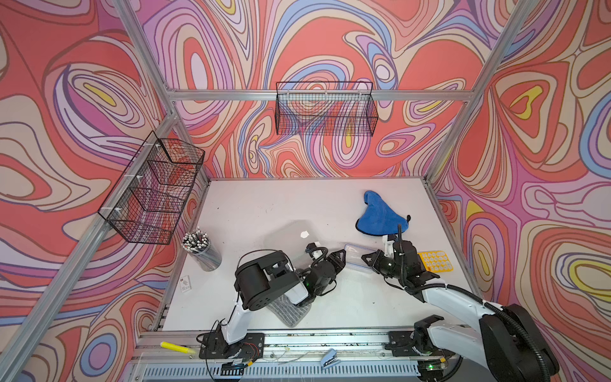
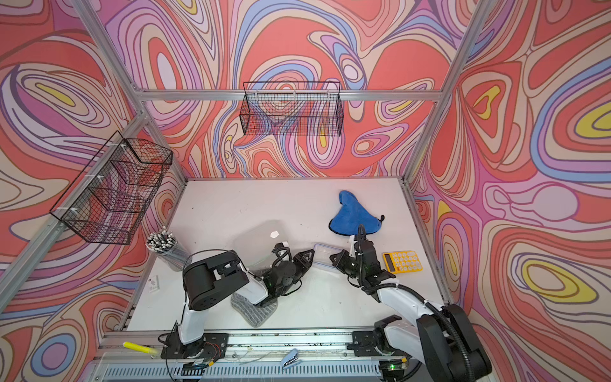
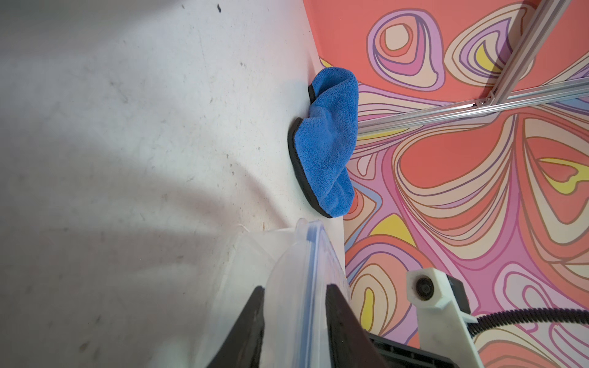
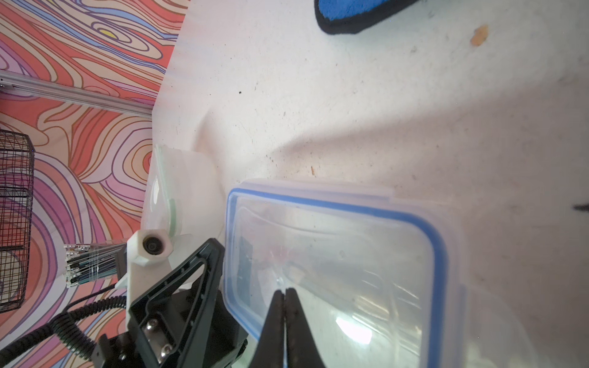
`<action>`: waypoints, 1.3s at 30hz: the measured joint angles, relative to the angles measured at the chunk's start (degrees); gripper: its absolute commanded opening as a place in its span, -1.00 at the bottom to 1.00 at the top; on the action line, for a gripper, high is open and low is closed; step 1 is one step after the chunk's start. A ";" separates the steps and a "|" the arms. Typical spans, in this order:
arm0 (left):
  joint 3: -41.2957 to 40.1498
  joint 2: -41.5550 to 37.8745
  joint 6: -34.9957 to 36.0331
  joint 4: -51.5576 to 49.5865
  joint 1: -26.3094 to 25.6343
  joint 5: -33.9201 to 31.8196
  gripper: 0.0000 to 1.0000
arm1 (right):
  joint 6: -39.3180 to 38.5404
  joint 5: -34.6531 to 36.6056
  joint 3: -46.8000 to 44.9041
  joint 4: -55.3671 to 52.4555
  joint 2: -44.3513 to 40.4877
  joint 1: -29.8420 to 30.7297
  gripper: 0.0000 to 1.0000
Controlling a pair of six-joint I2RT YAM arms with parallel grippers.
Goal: Wipe the insides of the lunch boxes
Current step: Open the fastener of the lunch box.
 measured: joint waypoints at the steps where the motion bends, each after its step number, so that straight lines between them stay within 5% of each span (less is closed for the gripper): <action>1: -0.24 0.00 0.02 0.35 -0.04 -0.09 -0.34 | -0.13 -0.04 0.04 -0.11 0.00 0.00 -1.00; 39: -1.03 -7.04 2.62 -12.50 -0.31 -1.29 -0.52 | -5.49 -0.35 1.95 -4.39 0.17 0.02 -1.00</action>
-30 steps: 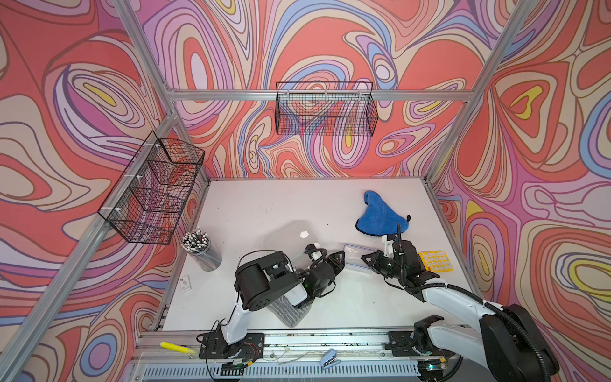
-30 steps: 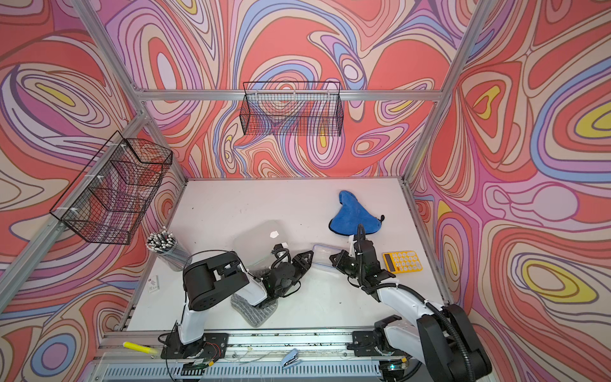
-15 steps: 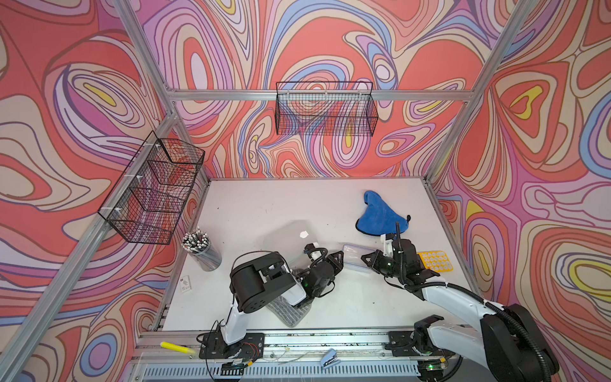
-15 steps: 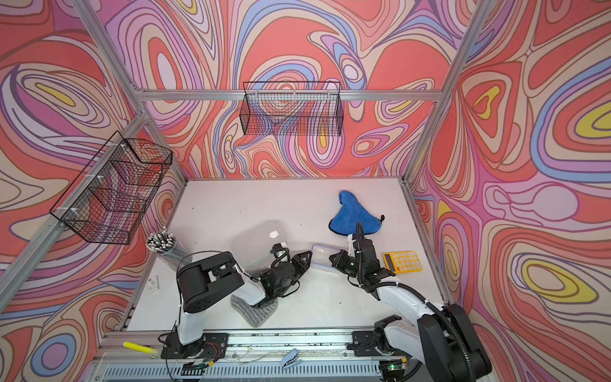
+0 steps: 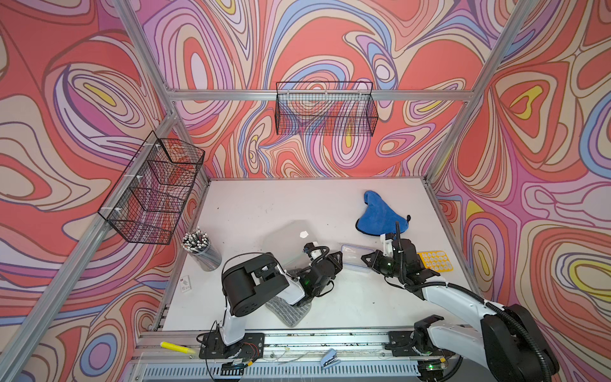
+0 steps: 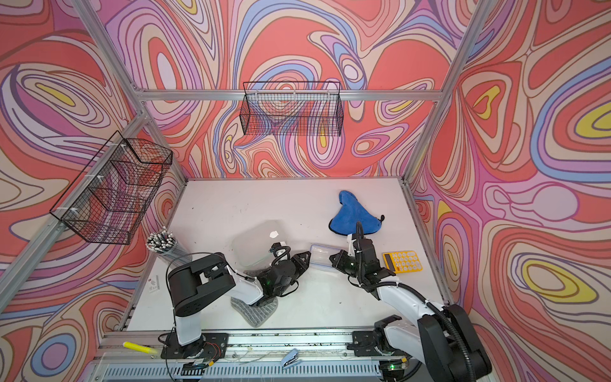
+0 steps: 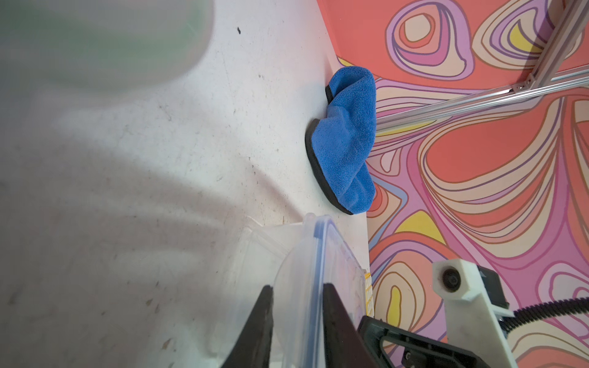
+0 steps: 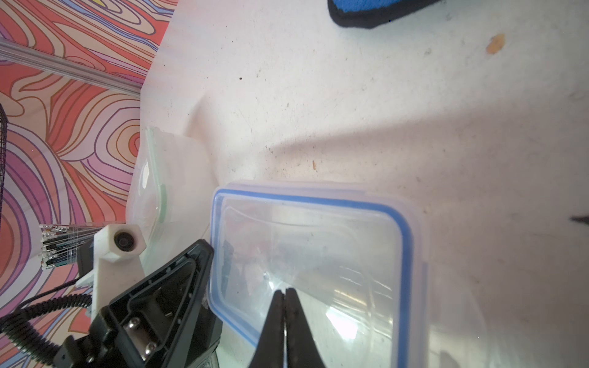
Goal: Wipe the insides of the lunch boxes
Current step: Open the fastener of the lunch box.
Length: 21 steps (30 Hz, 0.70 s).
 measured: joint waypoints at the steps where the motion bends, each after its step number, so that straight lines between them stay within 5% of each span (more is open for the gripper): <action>1: 0.24 -0.17 0.20 -0.79 0.00 -0.07 -0.52 | -0.15 0.00 0.07 -0.17 0.00 0.00 -1.00; 21: 2.16 -2.78 4.04 -8.61 0.04 -1.40 -0.52 | -2.84 -0.04 1.92 -1.42 1.88 -0.02 -1.00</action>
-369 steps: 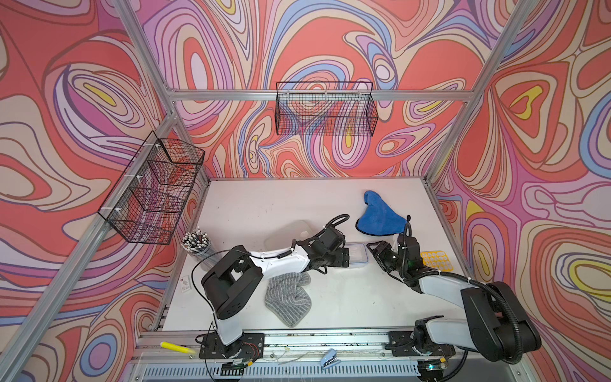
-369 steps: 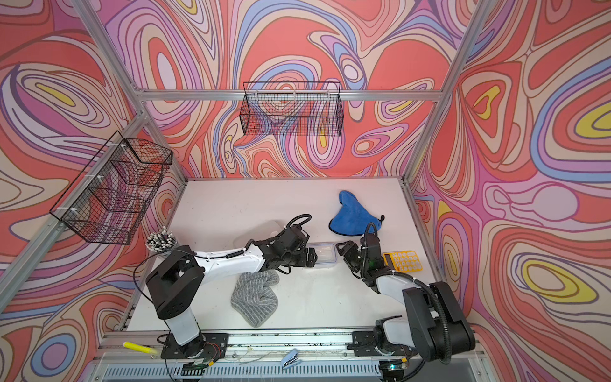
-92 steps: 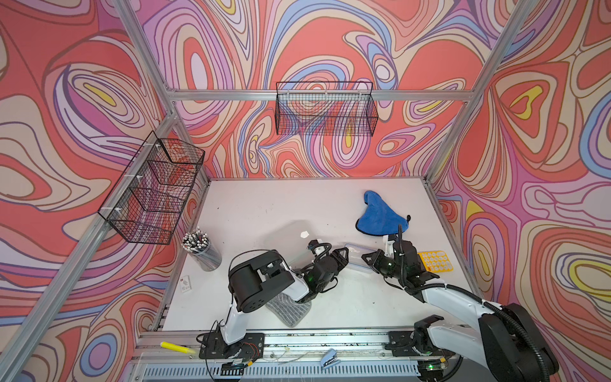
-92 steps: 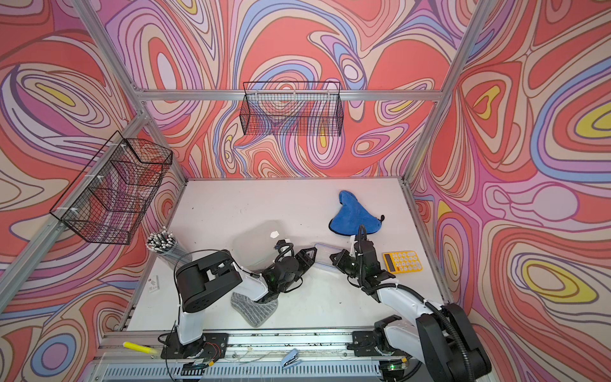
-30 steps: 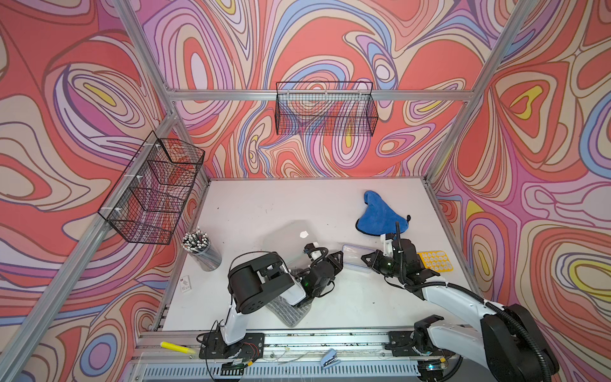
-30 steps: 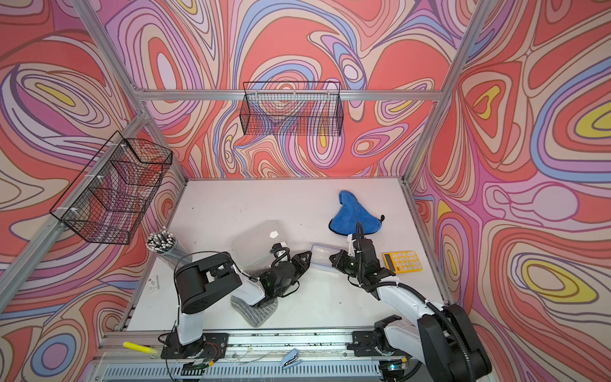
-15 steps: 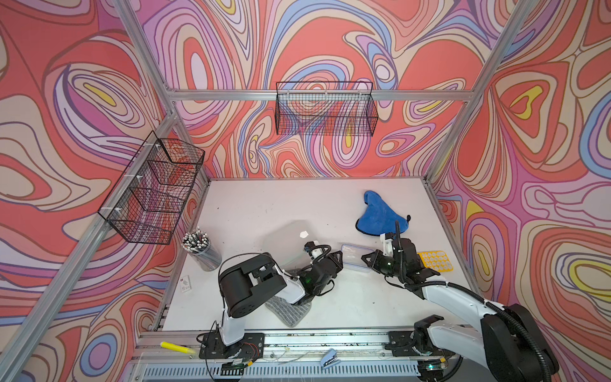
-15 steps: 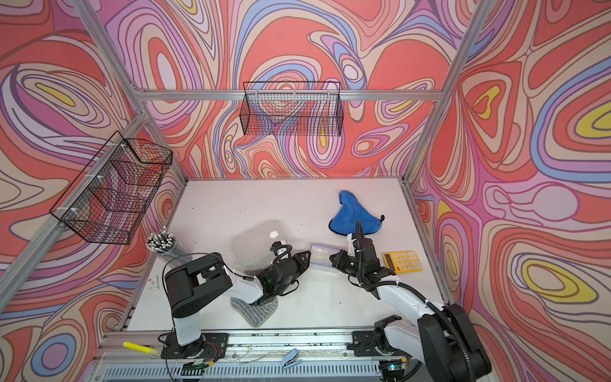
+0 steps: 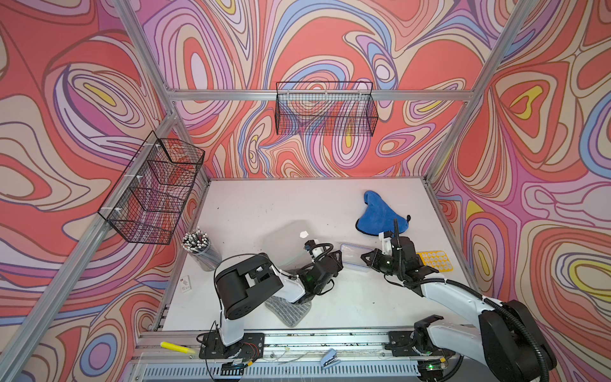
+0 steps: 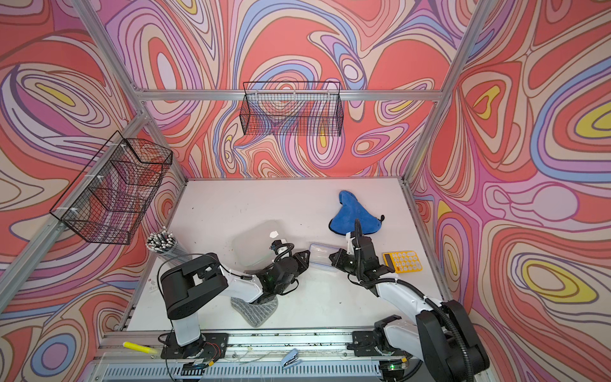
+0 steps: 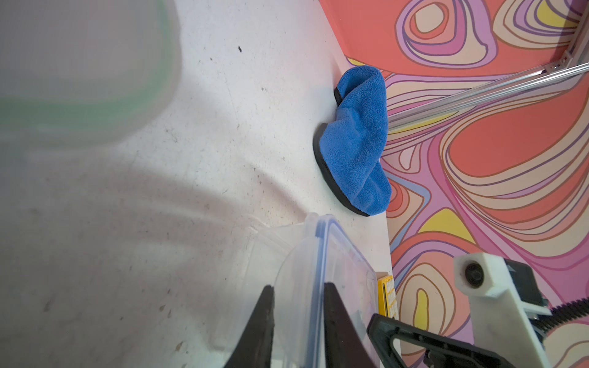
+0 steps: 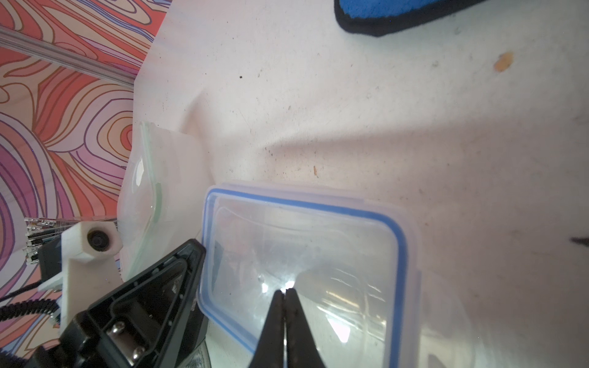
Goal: Wipe the insides of the lunch boxes
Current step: Open the fastener of the lunch box, then adjust the lunch box at the center of the board.
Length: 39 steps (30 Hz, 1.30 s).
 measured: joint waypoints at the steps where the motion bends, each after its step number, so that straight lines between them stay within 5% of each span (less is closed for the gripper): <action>1: 0.02 0.00 0.37 0.00 0.02 0.02 -0.52 | -0.04 -0.02 0.02 0.00 0.04 0.02 -1.00; 36: -0.85 -1.09 -0.59 2.95 0.61 1.38 0.44 | 0.20 0.00 1.77 -2.14 0.31 0.00 -1.00; 39: -0.85 -2.84 -1.68 1.44 0.28 1.16 0.52 | 0.02 0.13 2.97 -4.35 0.24 0.00 -0.65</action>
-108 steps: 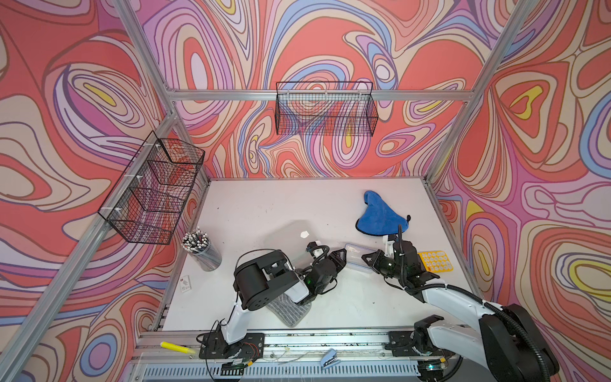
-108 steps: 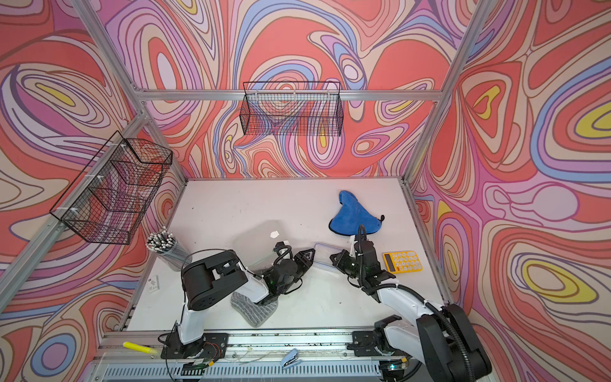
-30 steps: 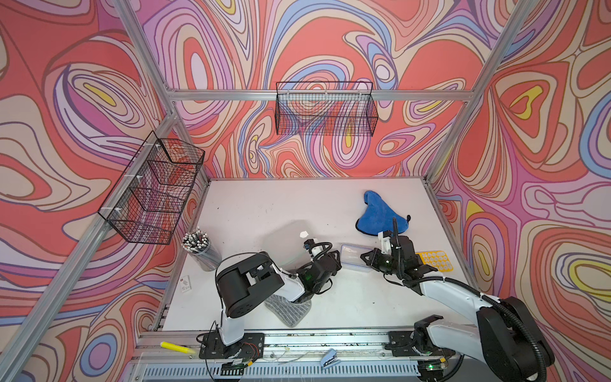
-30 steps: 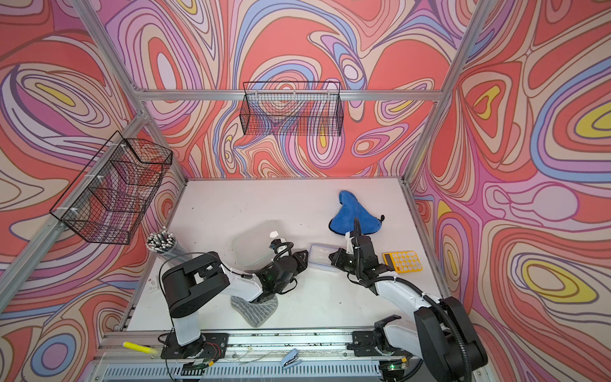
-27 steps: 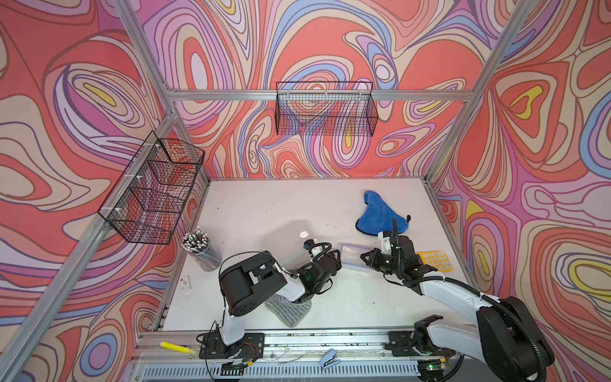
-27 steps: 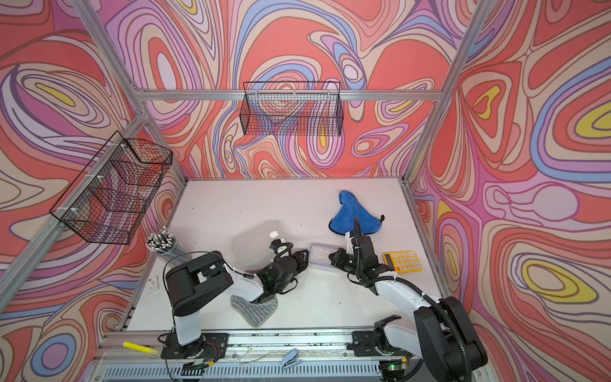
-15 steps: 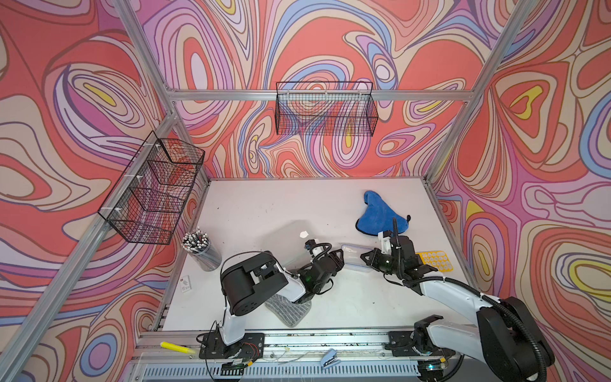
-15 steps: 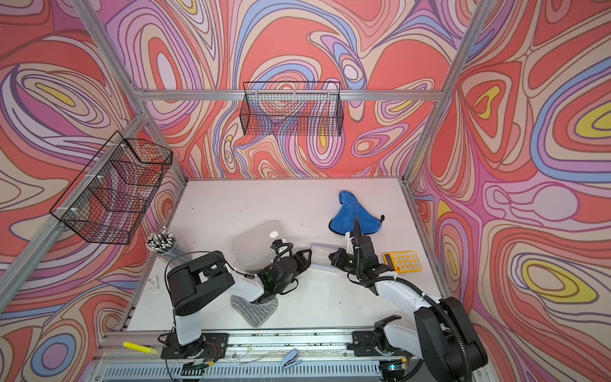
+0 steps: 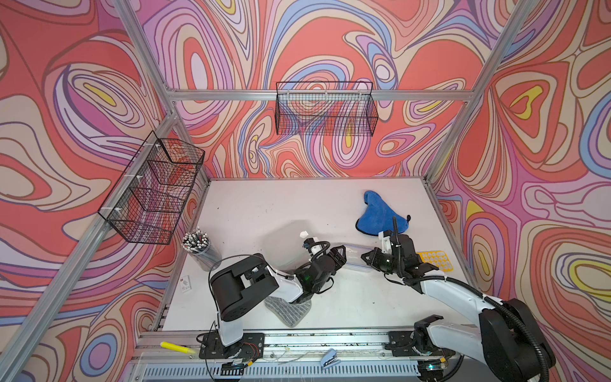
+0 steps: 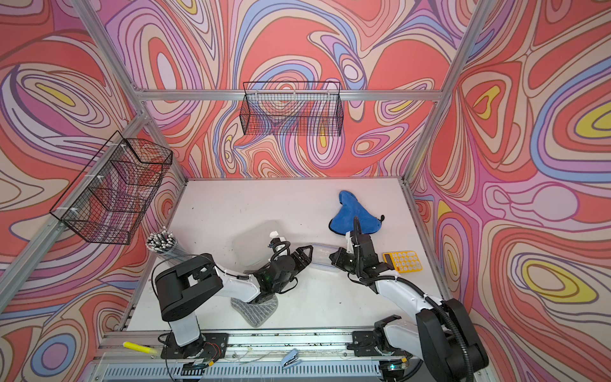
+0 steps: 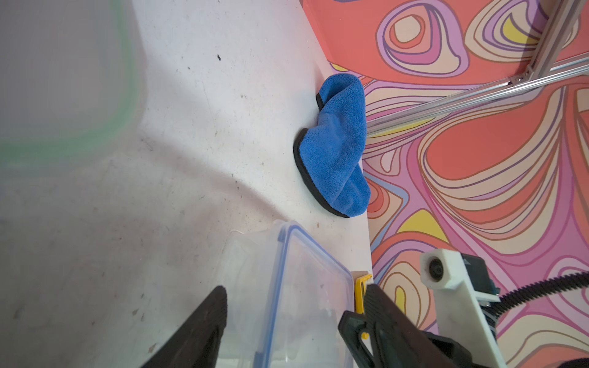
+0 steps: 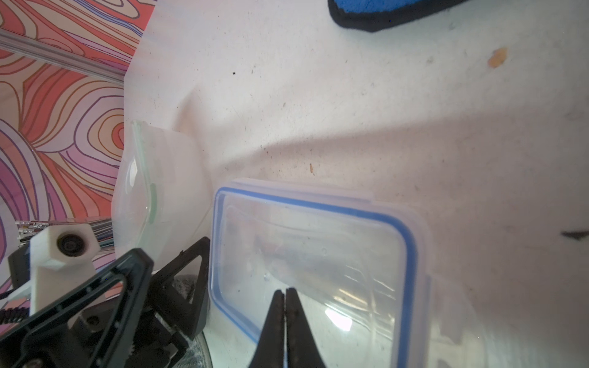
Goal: Wipe the insides of the lunch boxes
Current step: Adjust the lunch box at the center of the board.
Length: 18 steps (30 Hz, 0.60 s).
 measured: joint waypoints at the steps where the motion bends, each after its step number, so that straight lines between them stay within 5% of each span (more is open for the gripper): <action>1: 0.00 -0.31 -0.55 -0.35 -0.07 -0.09 0.54 | -0.09 -0.04 0.50 -0.74 -0.02 0.00 -0.48; 7: -0.24 -2.19 -3.19 -4.48 -1.42 -1.07 0.70 | -3.32 1.09 5.84 -6.05 -0.26 0.02 0.05; 18: 1.86 -9.62 -8.72 -20.85 -4.79 -3.89 0.93 | -13.09 3.78 14.29 -9.40 4.42 -0.96 0.37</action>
